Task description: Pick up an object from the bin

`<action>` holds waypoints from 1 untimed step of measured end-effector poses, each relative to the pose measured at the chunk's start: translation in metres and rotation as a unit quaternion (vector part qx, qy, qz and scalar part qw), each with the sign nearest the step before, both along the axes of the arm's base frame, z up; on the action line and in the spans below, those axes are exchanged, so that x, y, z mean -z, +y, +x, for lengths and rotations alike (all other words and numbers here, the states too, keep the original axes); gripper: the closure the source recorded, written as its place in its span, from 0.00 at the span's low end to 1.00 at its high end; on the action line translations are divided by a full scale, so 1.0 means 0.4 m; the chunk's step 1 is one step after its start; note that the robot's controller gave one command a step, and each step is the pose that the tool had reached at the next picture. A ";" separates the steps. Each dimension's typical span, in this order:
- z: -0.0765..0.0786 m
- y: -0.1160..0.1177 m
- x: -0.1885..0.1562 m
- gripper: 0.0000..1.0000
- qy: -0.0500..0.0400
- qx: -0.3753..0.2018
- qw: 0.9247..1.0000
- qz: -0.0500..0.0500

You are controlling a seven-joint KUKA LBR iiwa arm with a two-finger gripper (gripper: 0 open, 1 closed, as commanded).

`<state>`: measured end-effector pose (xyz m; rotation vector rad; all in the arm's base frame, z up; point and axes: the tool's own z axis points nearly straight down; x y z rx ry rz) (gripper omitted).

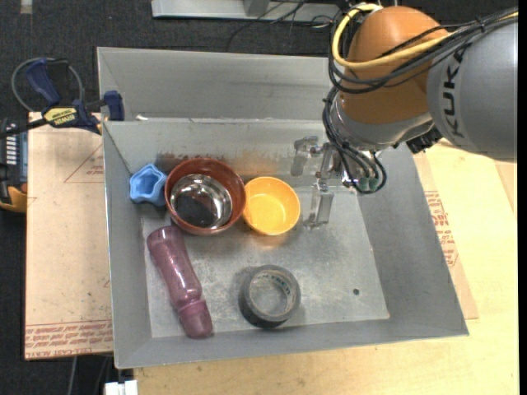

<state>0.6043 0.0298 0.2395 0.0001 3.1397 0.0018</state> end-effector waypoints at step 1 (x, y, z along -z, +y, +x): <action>0.080 0.054 0.378 0.00 -0.002 -0.038 0.999 0.000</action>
Offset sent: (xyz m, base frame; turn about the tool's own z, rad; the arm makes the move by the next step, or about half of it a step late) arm -0.0058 0.0319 -0.0824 0.0343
